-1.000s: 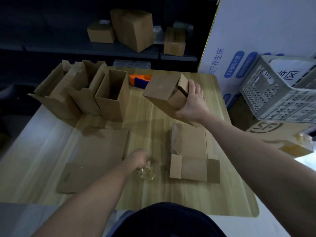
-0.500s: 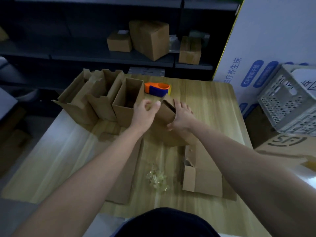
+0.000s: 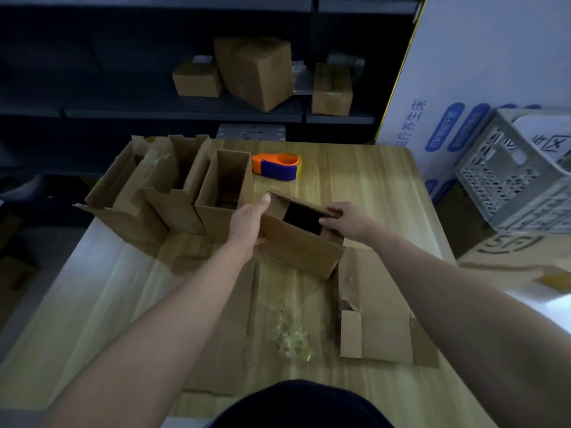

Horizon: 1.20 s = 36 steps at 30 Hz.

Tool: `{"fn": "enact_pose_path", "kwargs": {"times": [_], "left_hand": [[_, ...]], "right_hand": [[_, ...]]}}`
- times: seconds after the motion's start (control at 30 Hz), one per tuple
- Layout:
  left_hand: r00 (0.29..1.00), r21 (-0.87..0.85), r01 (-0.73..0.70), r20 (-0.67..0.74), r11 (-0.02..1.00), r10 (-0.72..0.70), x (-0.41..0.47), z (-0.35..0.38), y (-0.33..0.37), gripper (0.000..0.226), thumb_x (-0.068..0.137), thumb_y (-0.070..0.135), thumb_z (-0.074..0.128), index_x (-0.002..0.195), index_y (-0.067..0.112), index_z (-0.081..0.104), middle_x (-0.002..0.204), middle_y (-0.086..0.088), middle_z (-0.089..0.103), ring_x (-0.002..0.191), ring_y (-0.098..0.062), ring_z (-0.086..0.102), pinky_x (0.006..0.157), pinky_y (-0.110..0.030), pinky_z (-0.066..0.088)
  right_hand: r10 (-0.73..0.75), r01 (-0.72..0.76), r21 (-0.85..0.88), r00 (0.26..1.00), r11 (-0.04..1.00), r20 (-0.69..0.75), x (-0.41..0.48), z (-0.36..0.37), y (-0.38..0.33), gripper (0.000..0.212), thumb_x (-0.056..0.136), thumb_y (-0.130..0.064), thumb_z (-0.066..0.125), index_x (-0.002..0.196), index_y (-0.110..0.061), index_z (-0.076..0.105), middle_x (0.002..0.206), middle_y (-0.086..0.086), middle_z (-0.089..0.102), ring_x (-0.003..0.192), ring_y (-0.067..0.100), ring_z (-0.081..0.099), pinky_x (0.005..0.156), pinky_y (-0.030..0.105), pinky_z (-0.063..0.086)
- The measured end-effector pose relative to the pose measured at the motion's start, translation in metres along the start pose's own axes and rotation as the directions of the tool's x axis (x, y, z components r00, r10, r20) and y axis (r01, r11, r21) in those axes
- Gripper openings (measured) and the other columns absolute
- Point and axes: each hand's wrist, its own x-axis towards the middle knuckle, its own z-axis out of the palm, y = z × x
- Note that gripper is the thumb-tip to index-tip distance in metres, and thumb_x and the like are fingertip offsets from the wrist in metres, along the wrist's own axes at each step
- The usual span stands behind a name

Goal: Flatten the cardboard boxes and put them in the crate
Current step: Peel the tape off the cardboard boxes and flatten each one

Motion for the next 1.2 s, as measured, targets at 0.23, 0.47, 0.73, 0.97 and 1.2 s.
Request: {"fn": "enact_pose_path", "kwargs": {"times": [0.23,0.47,0.73,0.97,1.2], "left_hand": [[0.997,0.138,0.039,0.060,0.990,-0.048,0.009,-0.002,0.016,0.032,0.084,0.003,0.063,0.112,0.014,0.051,0.116,-0.007,0.057,0.107,-0.026,0.058,0.086,-0.041,0.054],[0.999,0.384,-0.011,-0.042,0.923,0.030,0.010,0.003,0.031,0.076,0.066,0.019,0.084,0.128,0.016,0.041,0.127,-0.009,0.053,0.116,-0.030,0.053,0.082,-0.045,0.055],[0.958,0.429,-0.173,-0.135,0.886,0.253,0.006,0.011,0.030,0.040,0.075,0.029,0.074,0.109,0.020,0.055,0.107,0.000,0.060,0.096,-0.019,0.059,0.070,-0.027,0.047],[0.957,0.235,-0.232,-0.117,0.944,0.264,-0.005,0.016,0.013,0.026,0.084,0.030,0.066,0.106,0.017,0.061,0.096,0.004,0.062,0.088,-0.012,0.058,0.063,-0.017,0.040],[0.958,0.088,-0.258,-0.107,0.962,0.266,-0.009,0.019,0.017,0.023,0.097,0.032,0.047,0.085,0.017,0.059,0.075,0.005,0.054,0.069,-0.007,0.051,0.061,-0.017,0.039]], "right_hand": [[0.014,0.026,0.137,0.958,0.990,-0.286,0.002,-0.006,-0.017,0.026,0.079,-0.042,0.072,0.089,-0.019,0.067,0.078,-0.005,0.063,0.071,0.008,0.061,0.054,0.019,0.045],[-0.046,0.133,0.164,0.891,0.977,-0.452,-0.006,-0.002,-0.043,0.026,0.069,-0.047,0.078,0.077,-0.029,0.062,0.069,-0.011,0.061,0.059,0.004,0.060,0.043,0.017,0.042],[0.052,0.085,0.276,0.890,0.957,-0.454,-0.012,-0.003,-0.038,0.087,0.065,-0.048,0.082,0.134,-0.015,0.041,0.129,0.004,0.050,0.108,0.018,0.054,0.087,0.033,0.051],[0.165,-0.046,0.280,0.893,0.959,-0.420,-0.021,-0.001,-0.035,0.083,0.066,-0.020,0.085,0.129,-0.014,0.032,0.124,0.012,0.049,0.110,0.029,0.054,0.086,0.037,0.054],[0.083,0.002,0.270,0.950,0.963,-0.301,-0.035,-0.007,-0.034,0.042,0.079,-0.018,0.069,0.115,-0.014,0.048,0.087,-0.001,0.054,0.070,0.007,0.052,0.046,0.014,0.038]]}}
